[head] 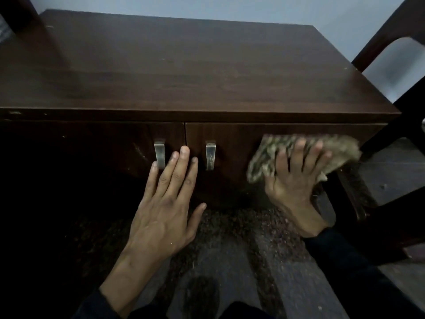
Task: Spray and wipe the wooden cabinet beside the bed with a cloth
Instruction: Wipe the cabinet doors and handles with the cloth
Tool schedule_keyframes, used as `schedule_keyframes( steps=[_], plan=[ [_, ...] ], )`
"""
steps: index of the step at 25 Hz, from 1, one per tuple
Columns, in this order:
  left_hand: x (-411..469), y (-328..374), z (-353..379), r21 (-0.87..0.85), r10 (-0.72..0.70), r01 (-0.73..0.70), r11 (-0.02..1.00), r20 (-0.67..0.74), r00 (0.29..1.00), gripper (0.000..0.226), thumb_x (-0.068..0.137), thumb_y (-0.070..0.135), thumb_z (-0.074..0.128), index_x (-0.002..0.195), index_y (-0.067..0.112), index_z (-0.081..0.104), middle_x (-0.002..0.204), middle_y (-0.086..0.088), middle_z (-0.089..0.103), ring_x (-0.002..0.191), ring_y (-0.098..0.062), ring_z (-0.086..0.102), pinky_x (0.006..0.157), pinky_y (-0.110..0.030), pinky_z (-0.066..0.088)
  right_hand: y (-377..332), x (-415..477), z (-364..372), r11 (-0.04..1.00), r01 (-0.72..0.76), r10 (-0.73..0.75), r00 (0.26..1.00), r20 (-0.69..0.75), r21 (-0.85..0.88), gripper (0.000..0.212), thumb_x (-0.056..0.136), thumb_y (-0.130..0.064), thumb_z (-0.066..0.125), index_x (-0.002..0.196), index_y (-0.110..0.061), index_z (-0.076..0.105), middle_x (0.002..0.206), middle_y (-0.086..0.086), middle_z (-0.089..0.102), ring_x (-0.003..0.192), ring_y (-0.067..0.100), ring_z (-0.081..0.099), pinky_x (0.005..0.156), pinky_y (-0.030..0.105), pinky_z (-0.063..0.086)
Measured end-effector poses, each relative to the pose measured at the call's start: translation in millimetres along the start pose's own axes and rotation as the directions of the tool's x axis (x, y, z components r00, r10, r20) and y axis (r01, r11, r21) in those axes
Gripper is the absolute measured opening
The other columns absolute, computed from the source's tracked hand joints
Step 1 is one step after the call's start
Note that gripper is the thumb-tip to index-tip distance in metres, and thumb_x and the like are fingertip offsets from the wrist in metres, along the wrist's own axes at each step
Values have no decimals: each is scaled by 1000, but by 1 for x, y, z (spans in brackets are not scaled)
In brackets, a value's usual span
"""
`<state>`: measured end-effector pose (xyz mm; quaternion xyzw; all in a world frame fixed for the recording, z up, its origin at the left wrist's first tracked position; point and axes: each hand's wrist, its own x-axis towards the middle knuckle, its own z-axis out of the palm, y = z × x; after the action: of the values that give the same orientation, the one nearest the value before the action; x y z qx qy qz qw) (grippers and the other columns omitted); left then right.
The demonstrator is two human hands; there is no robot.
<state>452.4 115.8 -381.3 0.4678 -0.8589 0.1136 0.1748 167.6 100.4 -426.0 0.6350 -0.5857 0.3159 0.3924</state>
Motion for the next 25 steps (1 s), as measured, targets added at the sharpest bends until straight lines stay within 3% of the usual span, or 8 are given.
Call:
schedule_keyframes(
  steps=[2,4,8,10,13,17,21,25],
  plan=[
    [0,5,4,-17,-25,25,1000,-11,1000,83,94,46,47,159,8,13,169,-10,-4,156,-25,1,125,-47,1,-18,25,0,998,1,2,999,-53,56,75,101,-36,35,164,-21,-1,170,7,-13,155,39,-15,121,62,-10],
    [-3,9,4,-34,-44,44,998,-13,999,83,93,43,48,159,7,13,169,-11,-4,156,-25,2,125,-47,1,-39,23,3,994,98,-99,995,0,50,74,102,-37,35,163,-20,-4,169,7,-20,154,37,-20,123,57,-13],
    [-7,3,-4,-30,-14,14,999,2,1000,81,95,44,47,159,5,16,169,-11,0,156,-24,5,125,-47,5,-48,-18,2,962,267,-272,953,134,54,59,90,-15,52,148,-16,36,170,8,-15,155,33,-15,114,46,30],
    [-13,-1,-9,-53,-1,2,999,19,1000,77,97,45,45,158,5,21,169,-9,7,155,-22,11,125,-44,12,-48,-14,-6,962,236,-249,964,90,136,49,95,-2,44,143,-15,44,169,10,13,157,28,-1,107,46,40],
    [-23,-4,-14,-153,-3,11,988,51,999,64,98,46,45,151,11,40,156,-6,42,142,-19,39,114,-35,30,-84,6,-27,872,-97,138,989,-51,480,45,99,7,32,141,-1,45,149,20,45,154,26,25,116,49,38],
    [-25,-13,-24,-216,-66,80,973,71,995,47,95,45,47,128,15,64,124,0,66,111,-17,59,91,-35,50,-172,31,-59,414,-537,713,693,104,735,46,104,-9,37,148,-16,45,151,9,49,141,21,47,113,33,42],
    [-32,-46,-31,-231,-139,129,964,-26,990,41,96,40,50,119,12,70,121,-1,67,105,-21,60,84,-40,53,-179,50,-30,724,-415,488,872,16,551,55,88,6,60,139,-10,50,136,17,37,123,32,46,110,35,37],
    [-32,-69,-38,-230,-175,139,963,-145,974,41,96,36,55,124,9,67,127,-4,61,110,-24,56,87,-42,52,-170,37,-20,865,-396,422,906,-22,308,63,74,11,70,128,-11,47,127,15,36,112,38,45,103,49,41]
  ],
)
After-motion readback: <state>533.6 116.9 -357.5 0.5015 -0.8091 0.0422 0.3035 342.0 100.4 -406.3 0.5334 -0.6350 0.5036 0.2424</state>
